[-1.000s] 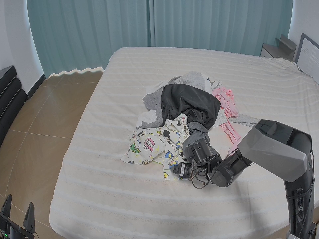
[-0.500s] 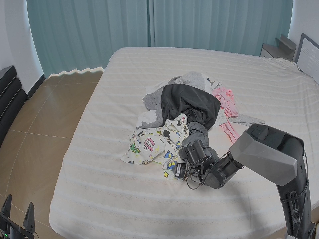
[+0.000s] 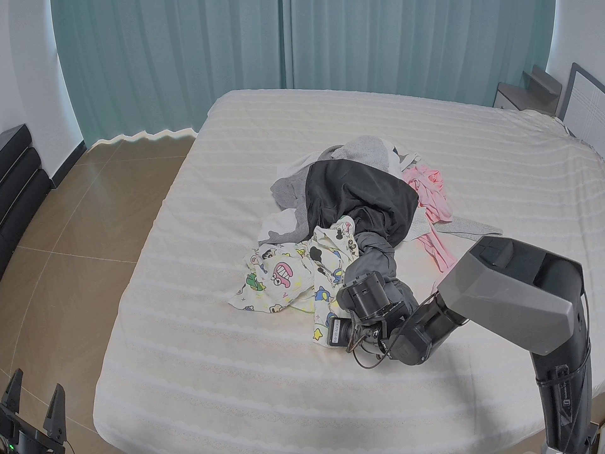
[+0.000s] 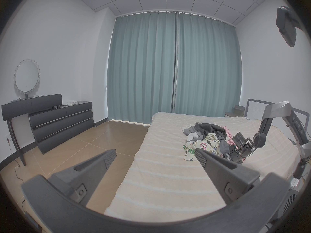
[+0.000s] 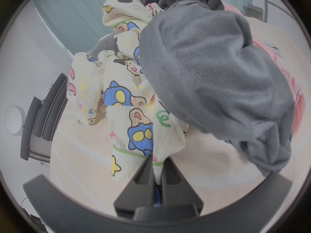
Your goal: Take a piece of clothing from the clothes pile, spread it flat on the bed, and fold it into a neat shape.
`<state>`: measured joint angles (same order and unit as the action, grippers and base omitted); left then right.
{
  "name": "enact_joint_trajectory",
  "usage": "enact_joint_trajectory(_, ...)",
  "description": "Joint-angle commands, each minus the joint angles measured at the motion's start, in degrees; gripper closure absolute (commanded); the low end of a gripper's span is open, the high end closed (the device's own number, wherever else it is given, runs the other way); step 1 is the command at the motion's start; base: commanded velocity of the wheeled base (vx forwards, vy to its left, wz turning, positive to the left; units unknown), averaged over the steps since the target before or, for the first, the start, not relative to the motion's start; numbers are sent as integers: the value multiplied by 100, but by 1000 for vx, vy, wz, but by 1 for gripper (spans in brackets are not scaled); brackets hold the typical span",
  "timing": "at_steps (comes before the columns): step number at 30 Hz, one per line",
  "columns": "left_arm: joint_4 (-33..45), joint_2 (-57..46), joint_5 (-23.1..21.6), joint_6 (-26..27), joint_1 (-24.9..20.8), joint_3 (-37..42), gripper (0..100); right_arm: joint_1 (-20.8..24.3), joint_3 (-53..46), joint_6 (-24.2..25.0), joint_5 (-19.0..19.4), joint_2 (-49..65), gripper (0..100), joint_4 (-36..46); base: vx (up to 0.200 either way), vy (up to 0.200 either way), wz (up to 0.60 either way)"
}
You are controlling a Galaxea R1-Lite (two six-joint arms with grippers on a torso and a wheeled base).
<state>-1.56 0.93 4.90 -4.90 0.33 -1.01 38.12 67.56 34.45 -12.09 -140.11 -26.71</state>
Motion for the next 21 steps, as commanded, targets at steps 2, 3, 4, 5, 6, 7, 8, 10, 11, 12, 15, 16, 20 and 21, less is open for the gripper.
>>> enact_joint_trajectory(2, -2, -93, 2, -2, 2, 92, 0, 73, -648, 35, 322, 809, 100, -36, 0, 0, 0)
enact_joint_trajectory(3, -2, -93, 2, -2, 2, 92, 0, 90, -885, 35, 453, 1003, 100, -36, 0, 0, 0)
enact_joint_trajectory(4, -2, -93, 2, -2, 2, 92, 0, 99, -973, 35, 489, 1056, 100, -36, 0, 0, 0)
enact_joint_trajectory(5, -2, -93, 2, -2, 2, 92, 0, 117, -1087, 35, 533, 1126, 100, -36, 0, 0, 0)
enact_joint_trajectory(6, -2, -93, 2, -2, 2, 92, 0, 187, -1403, 35, 620, 1310, 100, -36, 0, 0, 0)
enact_joint_trajectory(7, -2, -93, 2, -2, 2, 92, 0, 205, -1544, 35, 647, 1381, 100, -45, 0, 0, 0)
enact_joint_trajectory(8, -2, -93, 2, -2, 2, 92, 0, 213, -1737, 27, 691, 1477, 100, -45, 0, 0, 0)
enact_joint_trajectory(10, -2, -93, 2, -2, 2, 92, 0, 266, -2045, 18, 787, 1636, 100, -45, 0, 0, 0)
enact_joint_trajectory(11, -2, -93, 2, -2, 2, 92, 0, 284, -2124, 18, 814, 1671, 100, -45, 0, 0, 0)
enact_joint_trajectory(12, -2, -93, 2, -2, 2, 92, 0, 328, -2379, 18, 910, 1820, 100, -45, 0, 0, 0)
enact_joint_trajectory(15, -2, -93, 2, -11, 2, 92, 0, 433, -2739, 9, 1016, 2058, 100, -62, 0, 0, 0)
enact_joint_trajectory(16, -2, -93, 2, -2, 2, 92, 0, 503, -2924, 9, 1060, 2198, 100, -106, 0, 0, 0)
enact_joint_trajectory(20, -2, -93, 2, -2, 2, 92, 0, 706, -3539, -52, 1148, 2523, 100, -432, 0, 0, 0)
enact_joint_trajectory(21, -2, -93, 2, -2, 2, 92, 0, 750, -3697, -61, 1148, 2611, 100, -493, 0, 0, 0)
